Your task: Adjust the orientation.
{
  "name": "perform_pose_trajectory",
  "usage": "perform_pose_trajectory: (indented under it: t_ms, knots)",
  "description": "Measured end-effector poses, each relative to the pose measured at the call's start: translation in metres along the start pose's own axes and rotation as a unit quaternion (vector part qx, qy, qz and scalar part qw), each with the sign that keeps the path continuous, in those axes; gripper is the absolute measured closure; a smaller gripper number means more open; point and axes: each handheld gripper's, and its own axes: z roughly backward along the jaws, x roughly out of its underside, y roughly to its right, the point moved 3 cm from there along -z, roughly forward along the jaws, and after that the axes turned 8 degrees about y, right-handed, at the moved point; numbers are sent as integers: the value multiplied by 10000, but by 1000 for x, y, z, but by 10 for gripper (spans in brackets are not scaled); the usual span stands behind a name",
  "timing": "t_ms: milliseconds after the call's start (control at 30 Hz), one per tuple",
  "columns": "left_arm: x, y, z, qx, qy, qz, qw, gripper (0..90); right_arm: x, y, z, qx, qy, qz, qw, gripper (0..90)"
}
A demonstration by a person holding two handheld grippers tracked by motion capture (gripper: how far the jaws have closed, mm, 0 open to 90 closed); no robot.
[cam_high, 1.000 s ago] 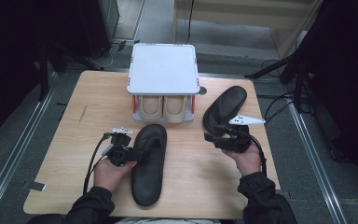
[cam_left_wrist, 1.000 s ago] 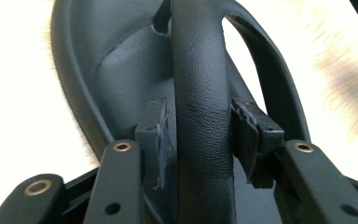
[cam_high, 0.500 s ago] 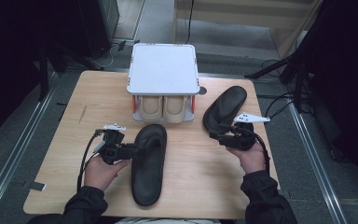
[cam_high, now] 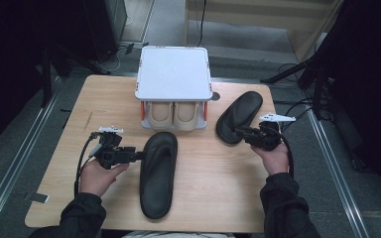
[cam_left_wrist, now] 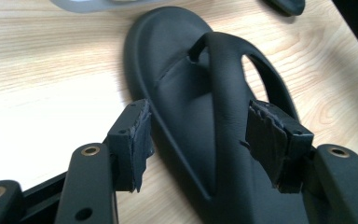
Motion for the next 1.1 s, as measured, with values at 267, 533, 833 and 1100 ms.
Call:
perform_pose_trajectory:
  t_ms: [267, 533, 833, 1100]
  knots:
    - [-1, -9, 0, -12, 21, 19, 10000, 395, -5, 33, -8, 234, -159, -120, 9995, 809]
    - [-1, -9, 4, -36, 95, -79, 9999, 393, -20, 60, -30, 432, -238, -162, 9987, 900]
    - [0, -11, 13, -97, 311, -15, 9995, 406, -33, 92, -41, 577, -170, -247, 9979, 900]
    - [8, -14, 15, -194, 190, 42, 9996, 408, -45, 116, -53, 804, -20, -336, 9962, 900]
